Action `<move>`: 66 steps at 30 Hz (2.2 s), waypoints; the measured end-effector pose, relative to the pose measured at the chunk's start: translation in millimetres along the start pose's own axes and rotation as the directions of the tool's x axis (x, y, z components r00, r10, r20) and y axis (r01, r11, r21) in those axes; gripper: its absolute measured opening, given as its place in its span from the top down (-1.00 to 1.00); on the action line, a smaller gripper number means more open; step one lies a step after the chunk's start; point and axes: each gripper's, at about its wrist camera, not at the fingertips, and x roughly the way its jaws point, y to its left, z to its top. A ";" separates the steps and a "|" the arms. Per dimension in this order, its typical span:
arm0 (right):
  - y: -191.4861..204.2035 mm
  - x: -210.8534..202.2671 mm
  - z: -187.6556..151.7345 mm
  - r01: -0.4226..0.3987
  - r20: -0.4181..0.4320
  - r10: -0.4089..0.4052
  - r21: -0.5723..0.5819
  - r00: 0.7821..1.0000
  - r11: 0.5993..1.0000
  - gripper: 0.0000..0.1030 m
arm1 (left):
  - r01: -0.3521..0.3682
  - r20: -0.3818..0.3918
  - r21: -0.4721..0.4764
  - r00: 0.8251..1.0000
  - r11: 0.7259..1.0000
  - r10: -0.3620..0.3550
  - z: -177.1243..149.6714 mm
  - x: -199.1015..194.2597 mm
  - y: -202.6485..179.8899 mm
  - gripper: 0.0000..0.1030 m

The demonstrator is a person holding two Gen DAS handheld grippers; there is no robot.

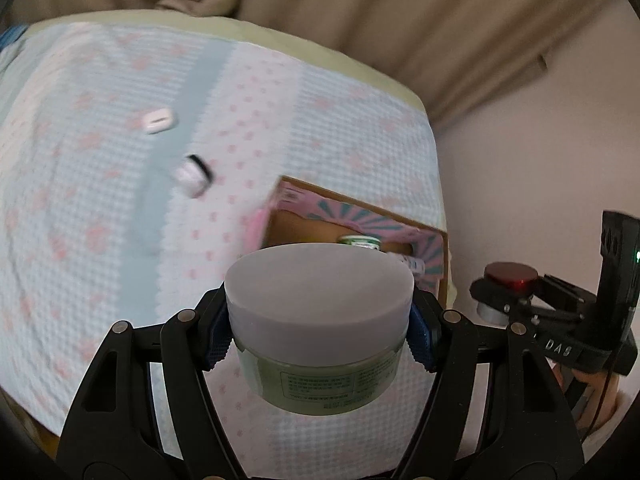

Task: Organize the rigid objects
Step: 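Carry green jar and PROYA jar into the pink box and open both tools, then move both tools back toward the white earbud case and black-lidded jar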

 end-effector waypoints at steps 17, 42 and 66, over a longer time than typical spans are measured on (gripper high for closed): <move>-94.4 104.1 -57.5 0.093 -0.092 -0.074 0.229 0.993 0.969 0.03 | -0.077 -0.205 0.158 0.973 0.984 0.109 30.2 176.3 -24.1 -0.31; -99.1 113.3 -100.5 0.091 0.129 -0.131 0.281 0.983 0.955 -1.00 | -0.158 -0.178 0.311 0.959 0.937 0.221 -9.5 164.0 3.9 -1.00; -16.9 16.4 -110.5 0.080 0.207 -0.137 0.261 0.969 0.962 -1.00 | -0.357 0.087 0.111 0.933 0.927 0.349 -43.3 -43.9 95.4 -1.00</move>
